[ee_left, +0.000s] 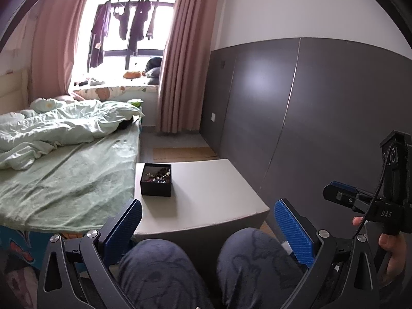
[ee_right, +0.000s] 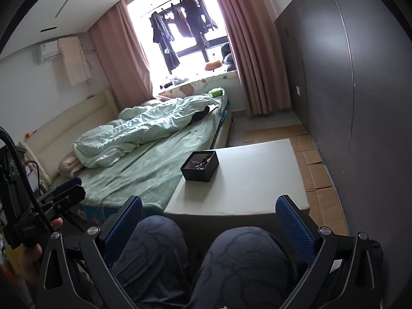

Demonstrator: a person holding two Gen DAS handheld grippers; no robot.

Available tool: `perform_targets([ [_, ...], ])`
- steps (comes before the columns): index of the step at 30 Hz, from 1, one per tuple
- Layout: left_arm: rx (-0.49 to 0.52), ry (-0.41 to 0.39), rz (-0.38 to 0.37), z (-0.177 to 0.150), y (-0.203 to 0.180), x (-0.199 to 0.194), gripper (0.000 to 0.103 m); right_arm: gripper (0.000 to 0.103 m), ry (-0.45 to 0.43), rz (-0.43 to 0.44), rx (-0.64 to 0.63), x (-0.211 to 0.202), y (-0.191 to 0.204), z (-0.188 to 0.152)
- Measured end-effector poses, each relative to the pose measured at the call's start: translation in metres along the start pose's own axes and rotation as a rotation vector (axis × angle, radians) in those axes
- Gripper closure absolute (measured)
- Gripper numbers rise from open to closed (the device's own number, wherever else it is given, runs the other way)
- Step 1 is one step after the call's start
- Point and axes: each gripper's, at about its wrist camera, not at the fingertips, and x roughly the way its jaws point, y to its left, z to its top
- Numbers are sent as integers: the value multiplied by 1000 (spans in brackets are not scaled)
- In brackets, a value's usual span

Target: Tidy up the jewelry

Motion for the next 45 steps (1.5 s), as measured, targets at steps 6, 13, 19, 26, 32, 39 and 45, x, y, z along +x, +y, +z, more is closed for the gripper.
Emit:
perform_targets([
  [6, 1, -13, -2, -5, 0, -6, 0, 0, -10, -2, -3, -4, 1, -7],
  [13, -11, -29, 3, -6, 3, -11, 0, 0, -7, -1, -8, -2, 5, -7],
  [19, -14, -35, 21, -7, 3, -15, 0, 0, -7, -6, -13, -4, 9, -10],
  [26, -12, -48, 26, -5, 1, -21, 0, 0, -12, -12, -19, -7, 14, -12],
  [32, 21, -45, 48, -7, -6, -22, 0, 0, -16, -17, -26, -10, 17, -10],
  [39, 25, -47, 52, -7, -9, -24, 0, 0, -3, -34, -37, -10, 18, -9],
  [45, 10, -46, 42, -6, -8, -25, 0, 0, -8, -36, -45, -14, 20, -7],
])
